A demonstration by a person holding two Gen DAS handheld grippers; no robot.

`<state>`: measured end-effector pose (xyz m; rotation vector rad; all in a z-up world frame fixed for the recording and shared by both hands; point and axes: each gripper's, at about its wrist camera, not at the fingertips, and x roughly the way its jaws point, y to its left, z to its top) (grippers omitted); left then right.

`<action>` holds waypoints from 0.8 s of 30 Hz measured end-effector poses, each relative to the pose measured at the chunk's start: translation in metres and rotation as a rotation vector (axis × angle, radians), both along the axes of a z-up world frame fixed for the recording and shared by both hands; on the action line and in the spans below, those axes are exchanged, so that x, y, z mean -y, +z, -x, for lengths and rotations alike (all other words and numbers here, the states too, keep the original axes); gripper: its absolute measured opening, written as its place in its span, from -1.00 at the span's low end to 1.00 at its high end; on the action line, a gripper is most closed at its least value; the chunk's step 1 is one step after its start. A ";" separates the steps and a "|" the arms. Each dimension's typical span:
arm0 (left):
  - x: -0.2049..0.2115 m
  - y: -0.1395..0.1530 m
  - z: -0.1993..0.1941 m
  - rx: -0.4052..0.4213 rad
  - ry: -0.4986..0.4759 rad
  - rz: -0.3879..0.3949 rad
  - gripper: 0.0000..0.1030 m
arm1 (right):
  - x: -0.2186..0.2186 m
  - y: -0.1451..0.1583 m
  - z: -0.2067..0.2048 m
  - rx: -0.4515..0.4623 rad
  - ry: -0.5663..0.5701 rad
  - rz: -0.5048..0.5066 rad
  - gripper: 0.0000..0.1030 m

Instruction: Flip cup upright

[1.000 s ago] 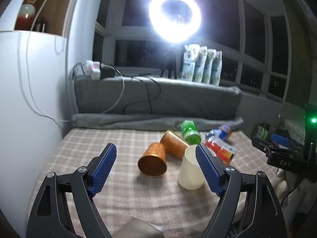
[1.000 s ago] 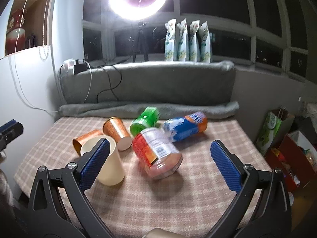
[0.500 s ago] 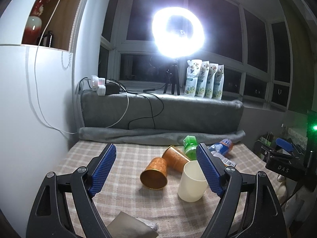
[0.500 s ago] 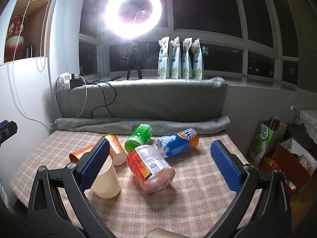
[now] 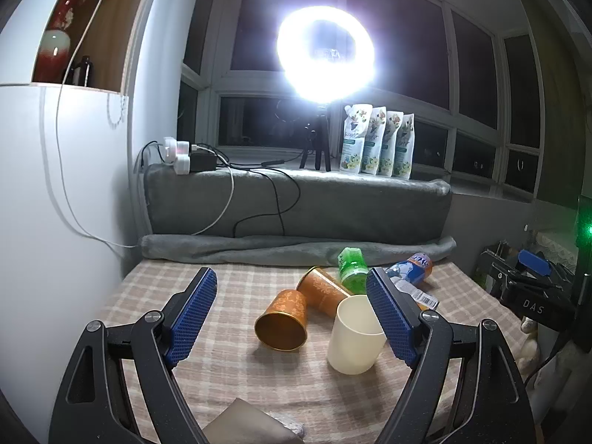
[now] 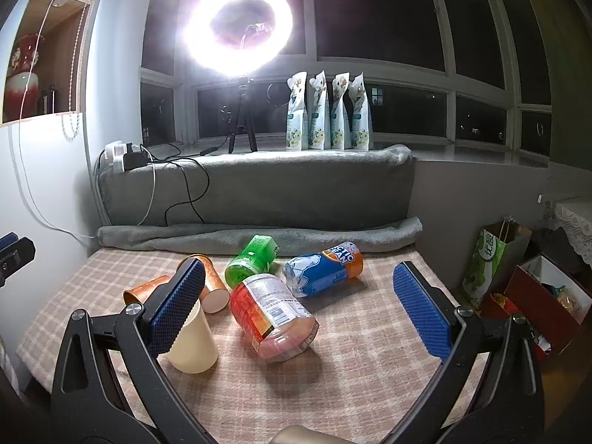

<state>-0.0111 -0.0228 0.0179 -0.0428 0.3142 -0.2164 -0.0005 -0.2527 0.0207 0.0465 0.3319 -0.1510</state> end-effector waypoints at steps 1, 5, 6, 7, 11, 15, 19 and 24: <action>0.000 0.000 0.000 -0.001 0.000 0.002 0.61 | 0.000 0.000 0.000 0.001 0.000 0.001 1.00; 0.000 0.000 0.000 0.000 0.002 0.001 0.61 | -0.001 0.002 0.000 0.003 0.002 0.004 1.00; 0.000 0.000 0.001 0.001 0.003 0.003 0.61 | -0.002 0.003 0.000 0.005 0.001 0.006 1.00; 0.000 0.000 0.001 0.001 0.003 0.004 0.61 | -0.002 0.004 0.000 0.007 0.001 0.009 1.00; 0.000 0.000 0.002 0.002 0.003 0.007 0.61 | -0.003 0.005 0.000 0.008 0.002 0.013 1.00; -0.001 0.000 0.001 0.000 0.003 0.007 0.61 | -0.003 0.005 0.001 0.008 0.002 0.012 1.00; -0.001 0.001 0.003 0.000 0.004 0.011 0.61 | -0.003 0.004 0.001 0.008 0.001 0.012 1.00; -0.002 0.001 0.003 -0.001 0.003 0.011 0.61 | -0.004 0.004 0.001 0.008 0.000 0.013 1.00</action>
